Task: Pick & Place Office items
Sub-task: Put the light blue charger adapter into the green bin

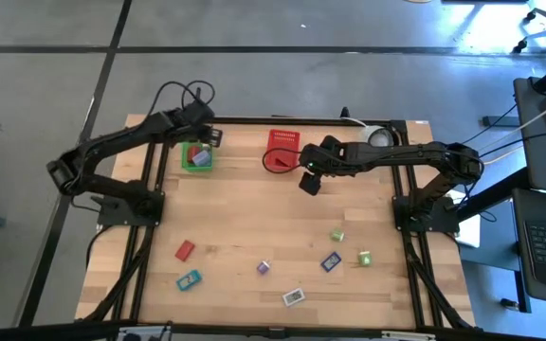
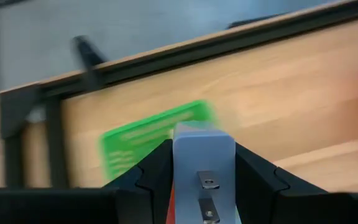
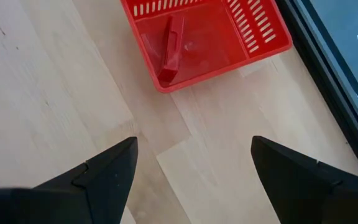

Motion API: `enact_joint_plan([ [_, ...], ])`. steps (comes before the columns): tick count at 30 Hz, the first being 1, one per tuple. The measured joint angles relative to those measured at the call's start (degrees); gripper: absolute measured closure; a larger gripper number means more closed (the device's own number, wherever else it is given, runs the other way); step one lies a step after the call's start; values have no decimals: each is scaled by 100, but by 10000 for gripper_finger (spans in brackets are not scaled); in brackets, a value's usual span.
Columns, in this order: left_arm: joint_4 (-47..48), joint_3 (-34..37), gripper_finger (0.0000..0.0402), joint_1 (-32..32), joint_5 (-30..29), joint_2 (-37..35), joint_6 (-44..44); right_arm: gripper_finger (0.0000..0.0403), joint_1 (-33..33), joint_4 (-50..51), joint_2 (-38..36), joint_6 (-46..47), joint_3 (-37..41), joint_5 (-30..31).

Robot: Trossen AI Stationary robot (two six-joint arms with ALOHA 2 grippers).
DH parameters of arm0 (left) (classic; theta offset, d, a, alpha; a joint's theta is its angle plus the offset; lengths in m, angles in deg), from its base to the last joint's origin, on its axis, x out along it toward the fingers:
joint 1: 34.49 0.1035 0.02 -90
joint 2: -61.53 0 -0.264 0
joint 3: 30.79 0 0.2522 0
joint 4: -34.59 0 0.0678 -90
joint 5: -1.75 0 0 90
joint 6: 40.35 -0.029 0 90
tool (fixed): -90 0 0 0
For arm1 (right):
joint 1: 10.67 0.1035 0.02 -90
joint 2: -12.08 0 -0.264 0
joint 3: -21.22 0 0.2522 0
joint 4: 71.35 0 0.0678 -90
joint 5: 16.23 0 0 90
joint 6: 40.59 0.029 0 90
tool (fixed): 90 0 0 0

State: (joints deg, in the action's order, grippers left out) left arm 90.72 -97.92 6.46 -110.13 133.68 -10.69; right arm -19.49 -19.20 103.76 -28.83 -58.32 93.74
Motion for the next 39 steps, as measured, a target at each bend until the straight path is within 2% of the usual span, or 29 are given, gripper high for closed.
enact_joint_plan([
  [3, 102, 165, 270, -51, -408, 34, 21, 85, 0, 0, 0, 27, 0, 10],
  [8, 95, 512, 270, -70, -543, 34, 110, 85, 0, -7, 2, 262, 0, 11],
  [14, -169, 802, 270, -68, -1051, 37, 57, 85, 0, -68, 2, 283, 0, 11],
  [22, -849, 1195, 270, -65, -870, 25, -104, 85, 0, -199, 2, 283, 0, 11],
  [30, -1110, 1271, 266, -66, -1058, 43, -385, 85, 0, -216, 4, 302, 0, 10],
  [39, -1137, 1271, 240, -68, -624, 43, -586, 85, 0, -216, 7, 438, 0, 9],
])
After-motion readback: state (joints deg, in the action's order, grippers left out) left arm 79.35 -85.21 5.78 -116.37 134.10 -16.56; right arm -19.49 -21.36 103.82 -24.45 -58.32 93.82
